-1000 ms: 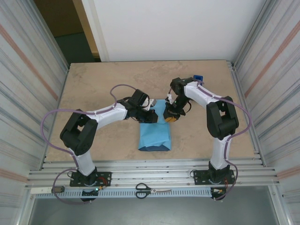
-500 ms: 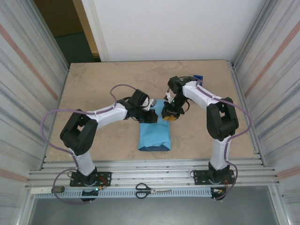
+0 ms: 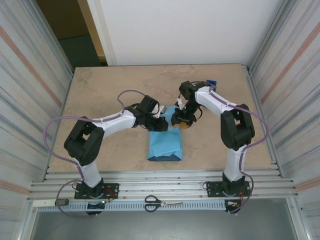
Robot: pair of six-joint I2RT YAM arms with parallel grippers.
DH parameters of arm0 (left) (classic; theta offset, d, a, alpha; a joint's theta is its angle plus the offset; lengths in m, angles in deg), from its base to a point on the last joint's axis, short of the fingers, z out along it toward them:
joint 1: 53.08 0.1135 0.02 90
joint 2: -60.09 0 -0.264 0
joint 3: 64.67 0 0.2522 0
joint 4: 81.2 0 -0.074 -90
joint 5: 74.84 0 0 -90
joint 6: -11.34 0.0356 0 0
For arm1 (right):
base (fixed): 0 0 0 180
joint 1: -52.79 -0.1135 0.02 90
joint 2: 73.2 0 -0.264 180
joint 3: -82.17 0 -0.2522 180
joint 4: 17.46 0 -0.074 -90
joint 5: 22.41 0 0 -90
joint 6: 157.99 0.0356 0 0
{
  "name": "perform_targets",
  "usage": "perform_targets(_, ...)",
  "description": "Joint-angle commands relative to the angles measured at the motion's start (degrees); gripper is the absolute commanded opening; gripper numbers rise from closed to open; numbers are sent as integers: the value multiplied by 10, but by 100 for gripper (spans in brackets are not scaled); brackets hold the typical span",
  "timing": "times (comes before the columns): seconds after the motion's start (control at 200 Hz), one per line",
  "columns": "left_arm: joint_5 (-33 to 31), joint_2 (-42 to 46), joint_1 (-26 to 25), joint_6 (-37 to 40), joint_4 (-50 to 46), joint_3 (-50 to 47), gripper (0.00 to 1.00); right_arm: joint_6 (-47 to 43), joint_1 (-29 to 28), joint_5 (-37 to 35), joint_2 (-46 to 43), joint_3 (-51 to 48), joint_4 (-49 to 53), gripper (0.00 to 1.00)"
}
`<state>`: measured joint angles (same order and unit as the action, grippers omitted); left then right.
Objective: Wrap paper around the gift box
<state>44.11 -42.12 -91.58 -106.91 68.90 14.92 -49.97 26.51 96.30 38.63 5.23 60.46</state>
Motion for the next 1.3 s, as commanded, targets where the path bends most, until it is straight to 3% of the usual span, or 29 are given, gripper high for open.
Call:
perform_targets(0.0, -6, -49, -18, 18, -67, -37, 11, -1, 3, 18, -7, -12, -2, 44)
perform_targets(0.19, -6, -49, -19, 18, -70, -35, 11, -8, 12, 37, -10, -30, -16, 50)
perform_targets(0.656, -8, -52, -18, 18, -71, -36, 10, -5, 21, 69, -32, -47, -48, 79)
perform_targets(0.857, -8, -51, -18, 19, -71, -38, 10, 8, 31, 47, -66, -70, -68, 94)
perform_targets(0.957, -9, -50, -18, 19, -72, -38, 10, 29, 51, 17, -111, -106, -96, 94)
perform_targets(0.997, -8, -50, -19, 20, -74, -37, 10, 38, 63, 14, -131, -122, -109, 89)
perform_targets(1.167, -11, -50, -18, 21, -75, -37, 10, 66, 86, 93, -191, -189, -181, 30)
perform_targets(1.293, -10, -53, -18, 20, -75, -34, 10, 91, 79, 135, -184, -230, -233, 4)
